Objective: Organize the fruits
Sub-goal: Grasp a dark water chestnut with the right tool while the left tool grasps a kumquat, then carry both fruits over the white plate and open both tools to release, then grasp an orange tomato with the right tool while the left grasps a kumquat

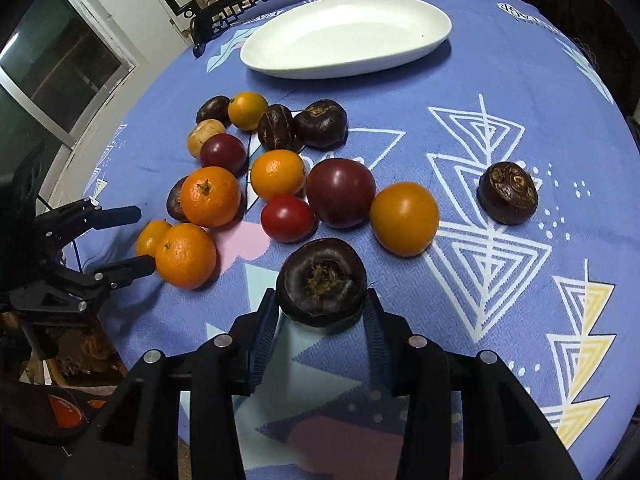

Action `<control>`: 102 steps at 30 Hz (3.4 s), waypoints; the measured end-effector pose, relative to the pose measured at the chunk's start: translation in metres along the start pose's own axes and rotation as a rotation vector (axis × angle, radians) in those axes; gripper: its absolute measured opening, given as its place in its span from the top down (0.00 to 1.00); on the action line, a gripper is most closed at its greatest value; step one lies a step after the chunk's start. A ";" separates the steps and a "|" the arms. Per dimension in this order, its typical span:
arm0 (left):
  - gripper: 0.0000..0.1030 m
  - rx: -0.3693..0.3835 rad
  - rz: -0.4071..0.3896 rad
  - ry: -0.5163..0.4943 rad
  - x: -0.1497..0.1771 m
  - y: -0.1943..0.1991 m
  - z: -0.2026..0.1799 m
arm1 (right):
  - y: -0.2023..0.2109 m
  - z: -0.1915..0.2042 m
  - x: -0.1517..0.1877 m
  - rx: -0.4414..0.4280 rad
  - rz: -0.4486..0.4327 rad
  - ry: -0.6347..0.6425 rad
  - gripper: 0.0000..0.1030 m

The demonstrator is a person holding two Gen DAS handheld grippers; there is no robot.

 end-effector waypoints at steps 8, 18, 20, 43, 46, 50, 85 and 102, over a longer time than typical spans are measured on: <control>0.61 0.004 0.036 0.011 -0.018 -0.018 -0.011 | 0.001 0.009 -0.010 0.002 -0.005 0.027 0.57; 0.62 0.036 0.043 0.022 -0.019 0.012 -0.006 | 0.005 0.013 -0.015 -0.003 -0.017 0.046 0.63; 0.62 0.026 0.042 0.034 -0.020 0.013 0.000 | 0.001 0.011 -0.013 -0.025 0.040 0.009 0.63; 0.62 0.074 0.035 0.097 -0.024 0.009 0.006 | 0.006 0.007 -0.016 -0.024 -0.009 0.051 0.57; 0.62 0.075 0.005 0.102 -0.036 0.022 0.011 | 0.013 0.005 -0.024 -0.048 -0.026 0.021 0.57; 0.62 0.066 -0.049 0.098 -0.068 0.037 0.024 | 0.036 0.009 -0.057 -0.085 -0.103 0.011 0.57; 0.39 -0.254 0.044 0.213 -0.265 -0.072 0.117 | -0.033 0.001 -0.283 0.089 -0.248 0.035 0.47; 0.27 -0.287 -0.048 0.218 -0.240 -0.014 0.096 | 0.020 0.009 -0.252 0.119 -0.318 0.025 0.32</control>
Point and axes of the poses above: each gripper's, at about its wrist camera, not at the fingertips, and y roughly against the way its jaws point, z to its left, x to its underside, the point moved 4 cm from there along -y, roughly the way its jaws point, and after that the axes turned 9 degrees about -y, right-handed, at the moved point
